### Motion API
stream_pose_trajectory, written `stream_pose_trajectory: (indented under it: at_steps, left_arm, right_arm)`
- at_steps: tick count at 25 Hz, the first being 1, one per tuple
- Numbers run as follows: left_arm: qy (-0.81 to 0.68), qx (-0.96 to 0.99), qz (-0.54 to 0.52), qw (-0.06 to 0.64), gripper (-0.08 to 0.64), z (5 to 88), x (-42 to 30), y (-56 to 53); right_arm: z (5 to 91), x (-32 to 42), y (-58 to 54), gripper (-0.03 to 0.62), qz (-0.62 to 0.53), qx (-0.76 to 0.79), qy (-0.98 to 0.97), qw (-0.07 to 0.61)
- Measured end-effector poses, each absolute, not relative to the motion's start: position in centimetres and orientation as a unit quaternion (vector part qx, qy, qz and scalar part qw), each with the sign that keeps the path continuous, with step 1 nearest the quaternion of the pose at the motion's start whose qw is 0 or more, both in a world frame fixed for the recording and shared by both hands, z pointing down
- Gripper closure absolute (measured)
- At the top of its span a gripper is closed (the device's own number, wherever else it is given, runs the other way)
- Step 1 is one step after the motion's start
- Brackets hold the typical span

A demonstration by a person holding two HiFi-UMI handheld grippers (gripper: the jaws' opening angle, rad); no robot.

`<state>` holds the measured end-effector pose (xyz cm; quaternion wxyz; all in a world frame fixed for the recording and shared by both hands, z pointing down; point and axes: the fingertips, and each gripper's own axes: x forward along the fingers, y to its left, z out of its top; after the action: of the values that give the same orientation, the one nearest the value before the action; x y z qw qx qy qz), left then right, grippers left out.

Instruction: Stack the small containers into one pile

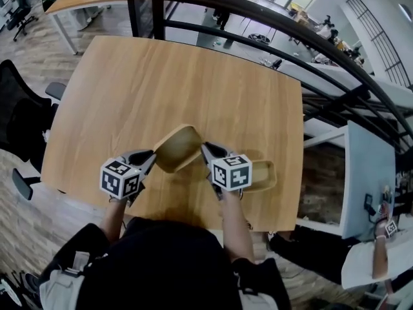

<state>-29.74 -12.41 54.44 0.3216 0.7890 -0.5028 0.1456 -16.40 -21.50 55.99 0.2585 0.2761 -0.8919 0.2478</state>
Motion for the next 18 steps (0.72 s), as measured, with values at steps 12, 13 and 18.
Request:
stream_pose_trajectory:
  at_steps: [12, 13, 18]
  left_arm:
    - [-0.453, 0.822, 0.177, 0.298, 0.515, 52.5, -21.3, -12.5]
    - [-0.448, 0.824, 0.18, 0.297, 0.514, 52.5, -20.6, -12.6]
    - [-0.426, 0.835, 0.192, 0.29, 0.514, 52.3, -17.4, -12.3]
  right_arm:
    - [53.6, -6.8, -19.5, 0.554, 0.253, 0.334, -0.88, 0.223]
    - [53.5, -6.1, -19.4, 0.554, 0.253, 0.34, -0.878, 0.221]
    - [53.3, -2.6, -18.5, 0.554, 0.259, 0.362, -0.871, 0.209]
